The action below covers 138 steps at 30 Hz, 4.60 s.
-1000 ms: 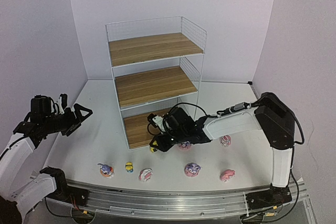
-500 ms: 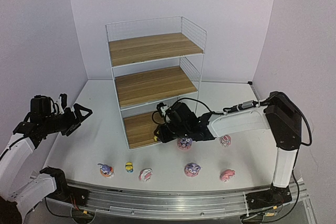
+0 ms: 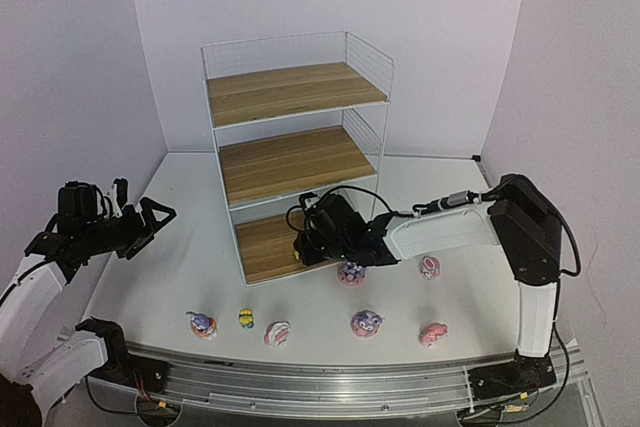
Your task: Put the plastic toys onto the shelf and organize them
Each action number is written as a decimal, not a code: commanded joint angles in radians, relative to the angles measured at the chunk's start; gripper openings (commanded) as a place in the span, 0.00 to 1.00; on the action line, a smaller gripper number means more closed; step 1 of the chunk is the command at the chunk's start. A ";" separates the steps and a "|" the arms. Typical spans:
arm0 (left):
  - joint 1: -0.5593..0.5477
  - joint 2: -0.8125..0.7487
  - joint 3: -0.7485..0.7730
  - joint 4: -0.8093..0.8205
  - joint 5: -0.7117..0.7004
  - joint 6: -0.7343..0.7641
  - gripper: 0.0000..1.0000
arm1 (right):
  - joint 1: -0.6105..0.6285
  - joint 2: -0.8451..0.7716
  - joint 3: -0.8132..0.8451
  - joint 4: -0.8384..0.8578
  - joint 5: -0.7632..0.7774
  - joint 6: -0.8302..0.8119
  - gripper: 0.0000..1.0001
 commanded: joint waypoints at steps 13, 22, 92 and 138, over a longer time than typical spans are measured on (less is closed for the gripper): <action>0.004 -0.007 0.020 0.028 -0.007 0.008 1.00 | 0.015 0.085 0.095 -0.008 0.061 -0.020 0.09; 0.004 -0.011 0.019 0.029 -0.004 0.008 1.00 | 0.025 0.099 0.110 -0.031 0.084 -0.025 0.11; 0.002 0.100 0.062 -0.081 -0.040 -0.016 1.00 | 0.408 0.001 0.197 -0.315 0.189 0.283 0.85; -0.015 0.099 0.062 -0.129 0.013 0.013 1.00 | 0.452 0.371 0.588 -0.503 0.324 0.469 0.39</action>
